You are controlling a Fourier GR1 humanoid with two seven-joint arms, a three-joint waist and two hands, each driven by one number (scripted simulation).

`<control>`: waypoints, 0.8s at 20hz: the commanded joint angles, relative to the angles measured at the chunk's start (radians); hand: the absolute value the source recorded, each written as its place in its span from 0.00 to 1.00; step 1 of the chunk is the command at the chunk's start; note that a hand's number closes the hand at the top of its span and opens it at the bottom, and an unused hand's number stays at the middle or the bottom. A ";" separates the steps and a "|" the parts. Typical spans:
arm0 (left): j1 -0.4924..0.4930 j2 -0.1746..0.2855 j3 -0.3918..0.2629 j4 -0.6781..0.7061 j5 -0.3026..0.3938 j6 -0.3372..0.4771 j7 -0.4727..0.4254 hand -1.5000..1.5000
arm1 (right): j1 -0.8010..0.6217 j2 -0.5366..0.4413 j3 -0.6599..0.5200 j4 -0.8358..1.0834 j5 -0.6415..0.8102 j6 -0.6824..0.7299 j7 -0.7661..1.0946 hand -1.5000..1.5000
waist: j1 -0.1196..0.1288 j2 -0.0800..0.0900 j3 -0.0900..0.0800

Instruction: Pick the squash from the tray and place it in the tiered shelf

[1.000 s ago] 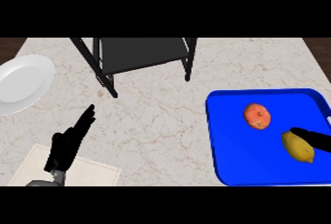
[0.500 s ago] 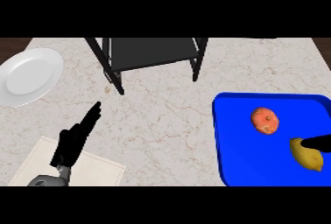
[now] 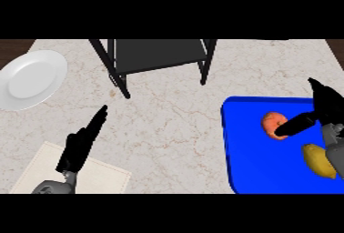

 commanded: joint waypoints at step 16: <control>0.031 0.006 0.037 -0.021 0.004 -0.022 0.028 0.50 | -0.125 0.217 0.059 0.235 0.161 0.095 0.272 0.00 | -0.039 -0.008 -0.001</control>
